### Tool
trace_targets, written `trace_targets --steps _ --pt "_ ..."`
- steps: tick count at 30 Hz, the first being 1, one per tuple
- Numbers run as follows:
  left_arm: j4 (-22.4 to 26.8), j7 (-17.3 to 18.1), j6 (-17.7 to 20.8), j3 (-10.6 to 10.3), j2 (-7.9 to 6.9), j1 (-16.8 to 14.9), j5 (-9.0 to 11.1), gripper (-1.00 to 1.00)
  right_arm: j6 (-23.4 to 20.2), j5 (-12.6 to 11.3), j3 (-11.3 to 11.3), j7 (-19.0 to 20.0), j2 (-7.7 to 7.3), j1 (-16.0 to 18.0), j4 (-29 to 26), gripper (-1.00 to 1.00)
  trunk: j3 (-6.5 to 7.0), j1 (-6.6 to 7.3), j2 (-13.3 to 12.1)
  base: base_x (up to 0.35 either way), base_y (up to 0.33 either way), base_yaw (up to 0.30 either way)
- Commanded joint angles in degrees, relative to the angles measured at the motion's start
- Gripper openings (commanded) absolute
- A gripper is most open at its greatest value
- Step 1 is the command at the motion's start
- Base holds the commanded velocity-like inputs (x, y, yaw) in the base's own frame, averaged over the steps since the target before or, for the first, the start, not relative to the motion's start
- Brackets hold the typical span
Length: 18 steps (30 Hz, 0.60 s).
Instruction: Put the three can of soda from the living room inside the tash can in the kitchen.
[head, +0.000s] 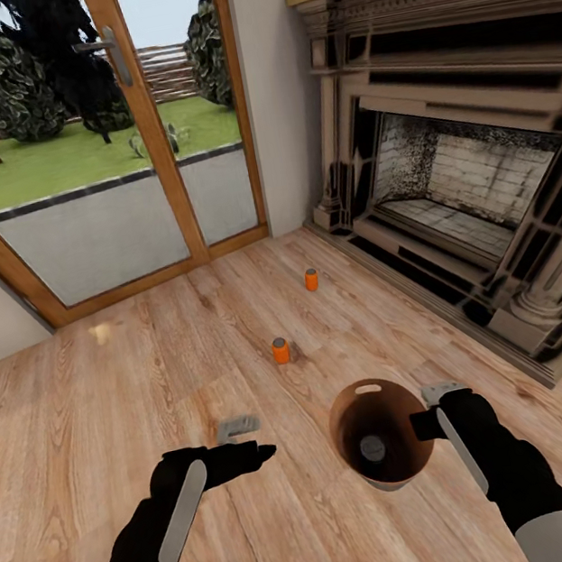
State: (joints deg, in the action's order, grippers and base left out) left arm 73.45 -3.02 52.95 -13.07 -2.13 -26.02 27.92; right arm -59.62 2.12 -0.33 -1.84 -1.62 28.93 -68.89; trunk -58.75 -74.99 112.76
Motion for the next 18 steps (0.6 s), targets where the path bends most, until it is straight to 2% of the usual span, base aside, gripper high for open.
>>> trace_targets --steps 1,7,18 --pt "-0.47 -0.45 -0.01 -0.01 0.0 0.0 0.05 1.0 0.03 -0.89 0.0 0.34 -0.01 0.01 -0.02 -1.0 0.01 0.0 0.0 0.078 0.0 0.0" --pt "-5.12 -3.93 -1.46 -0.24 0.13 -0.12 0.05 1.0 0.03 -0.89 -0.06 0.34 -0.05 -0.01 -0.02 -1.0 0.01 0.0 0.0 0.13 0.0 0.0" --pt "-8.23 -6.2 -2.66 -0.38 0.3 -0.34 -0.06 1.0 0.03 -0.95 0.05 0.34 -0.05 -0.02 -0.02 -1.0 0.01 0.0 0.0 0.154 0.0 0.0"
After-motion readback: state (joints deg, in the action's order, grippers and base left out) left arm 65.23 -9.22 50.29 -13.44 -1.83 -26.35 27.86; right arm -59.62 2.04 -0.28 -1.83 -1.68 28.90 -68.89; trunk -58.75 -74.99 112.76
